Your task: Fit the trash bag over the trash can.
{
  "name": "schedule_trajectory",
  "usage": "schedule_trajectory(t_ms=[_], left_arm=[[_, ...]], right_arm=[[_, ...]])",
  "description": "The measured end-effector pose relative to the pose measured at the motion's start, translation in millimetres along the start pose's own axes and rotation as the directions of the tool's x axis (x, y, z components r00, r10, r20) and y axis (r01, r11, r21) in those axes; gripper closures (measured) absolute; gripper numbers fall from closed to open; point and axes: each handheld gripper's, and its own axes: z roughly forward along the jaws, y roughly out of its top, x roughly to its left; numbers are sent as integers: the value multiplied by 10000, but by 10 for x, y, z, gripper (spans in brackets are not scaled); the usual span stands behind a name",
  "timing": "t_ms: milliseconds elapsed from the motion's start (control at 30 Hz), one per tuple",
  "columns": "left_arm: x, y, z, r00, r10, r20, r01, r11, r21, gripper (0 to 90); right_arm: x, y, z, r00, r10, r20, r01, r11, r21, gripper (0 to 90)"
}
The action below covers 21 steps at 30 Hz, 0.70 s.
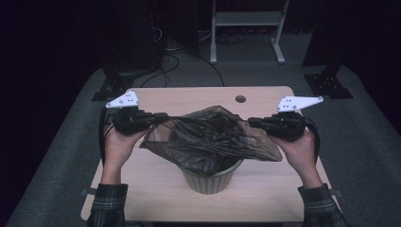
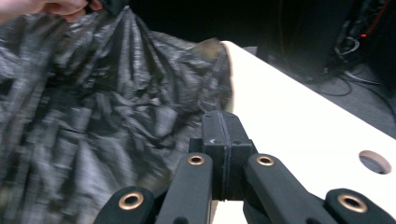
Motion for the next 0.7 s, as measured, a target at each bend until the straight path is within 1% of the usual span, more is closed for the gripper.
schedule_trajectory(t_ms=[33,167,233,267,300,367,433,533,600,633,700], left_arm=[[28,5,16,9999,21,-107,-20,10000,62,899],[121,10,102,9991,11,-431,-5,9999,136,899],[162,-11,176,9979,29,-646,-8,9995,330,899],[176,-30,211,9977,-12,-674,41,9991,430,899],[188,-51,243,9974,-70,-721,108,9985,537,899],[203,-89,290,9967,-128,-804,173,9983,558,899],[230,-130,337,9963,-222,-834,280,9972,686,899],[264,-209,396,9947,-300,-984,407,9933,1080,899],[273,-274,417,9944,-477,-939,592,9905,1238,899],[271,-303,413,9942,-455,-977,581,9897,1305,899],[258,-356,387,9950,-537,-847,649,9888,1347,899]], right_arm=[[-34,-2,18,9998,-7,184,7,10000,-33,900],[-186,-40,129,9969,261,738,-255,9996,-97,900],[-248,-74,192,9947,451,923,-455,9990,27,900],[-286,-108,242,9929,559,1053,-574,9983,112,900],[-316,-140,281,9921,655,1072,-681,9975,211,900],[-357,-209,354,9890,794,1248,-856,9953,447,900],[-390,-273,411,9874,923,1286,-1005,9932,590,900],[-416,-357,477,9855,1011,1362,-1138,9896,885,900],[-422,-404,498,9852,1037,1368,-1184,9875,1041,900],[-419,-438,499,9850,1035,1383,-1189,9870,1081,900],[-412,-493,479,9850,1072,1354,-1228,9861,1124,900]])
